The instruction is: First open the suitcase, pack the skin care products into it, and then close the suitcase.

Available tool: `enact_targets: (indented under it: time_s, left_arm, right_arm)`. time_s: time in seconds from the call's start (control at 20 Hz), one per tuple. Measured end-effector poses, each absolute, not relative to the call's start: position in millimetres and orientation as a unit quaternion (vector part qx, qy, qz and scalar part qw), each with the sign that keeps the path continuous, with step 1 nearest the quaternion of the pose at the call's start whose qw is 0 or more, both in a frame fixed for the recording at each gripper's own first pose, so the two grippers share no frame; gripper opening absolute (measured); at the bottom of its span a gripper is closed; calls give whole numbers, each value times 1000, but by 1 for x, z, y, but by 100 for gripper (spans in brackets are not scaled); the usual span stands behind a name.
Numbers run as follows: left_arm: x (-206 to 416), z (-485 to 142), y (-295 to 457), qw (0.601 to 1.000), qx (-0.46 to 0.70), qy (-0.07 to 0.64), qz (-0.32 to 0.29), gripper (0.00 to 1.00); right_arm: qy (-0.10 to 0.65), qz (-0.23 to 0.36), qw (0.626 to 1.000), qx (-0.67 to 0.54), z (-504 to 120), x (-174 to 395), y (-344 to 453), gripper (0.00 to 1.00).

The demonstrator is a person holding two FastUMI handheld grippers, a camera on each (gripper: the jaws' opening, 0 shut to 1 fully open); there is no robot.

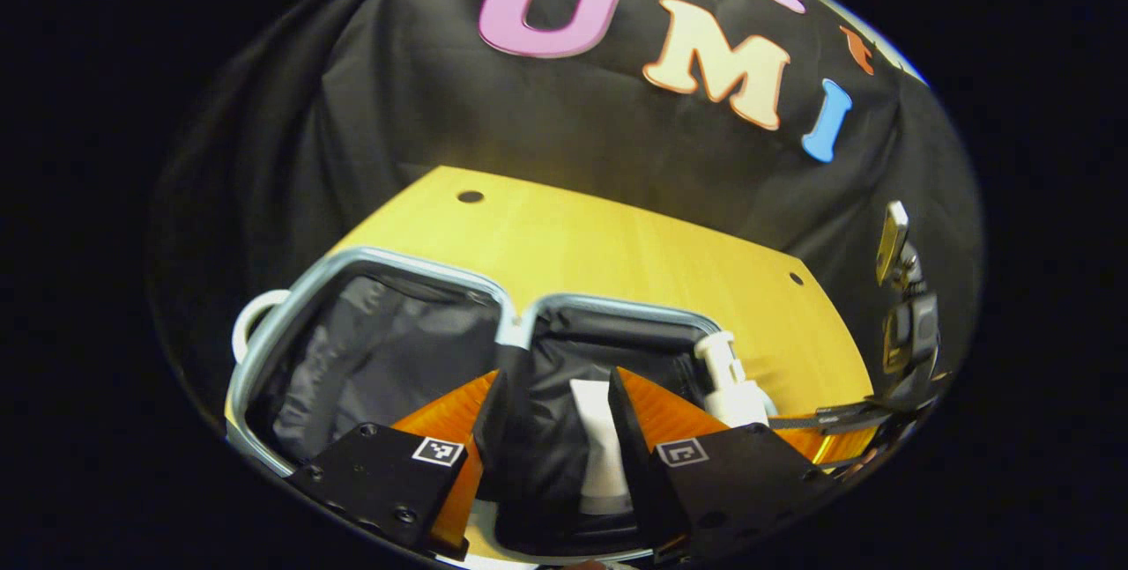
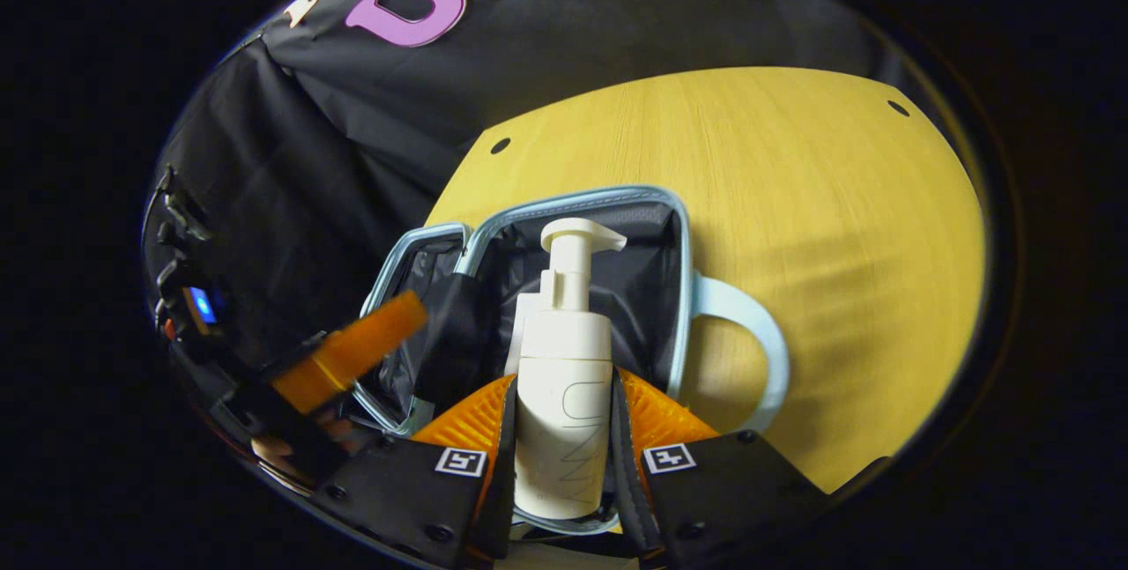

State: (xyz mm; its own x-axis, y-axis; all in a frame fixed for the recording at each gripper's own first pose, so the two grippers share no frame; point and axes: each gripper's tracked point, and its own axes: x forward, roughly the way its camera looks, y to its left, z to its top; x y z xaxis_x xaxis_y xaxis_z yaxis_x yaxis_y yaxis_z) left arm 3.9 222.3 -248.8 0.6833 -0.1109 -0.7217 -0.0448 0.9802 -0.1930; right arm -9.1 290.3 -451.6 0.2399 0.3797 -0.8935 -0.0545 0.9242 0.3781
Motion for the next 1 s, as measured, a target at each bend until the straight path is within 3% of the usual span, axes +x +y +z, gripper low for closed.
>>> enact_targets:
  time_s: [0.2,0.45,0.65,0.8,0.9,0.95,1.0]
  left_arm:
    - [-5,-241,300,917,-80,389,45,67]
    - [-26,-256,390,905,-62,404,116,65]
    - [-32,-267,434,896,-70,411,152,65]
    - [-28,-275,457,890,-71,419,162,65]
    - [-24,-285,472,887,-66,427,163,65]
    - [-23,-288,481,884,-63,434,162,67]
    - [-22,-292,490,881,-59,439,164,67]
  right_arm:
    - [631,122,758,106,-481,-22,299,50]
    - [654,95,749,44,-507,-31,299,51]
    - [657,103,746,35,-497,-32,303,62]
    - [645,116,754,55,-485,-27,311,81]
    - [631,127,762,66,-470,-23,312,86]
    - [625,130,766,73,-462,-20,311,82]
    - [619,131,770,79,-455,-18,307,86]
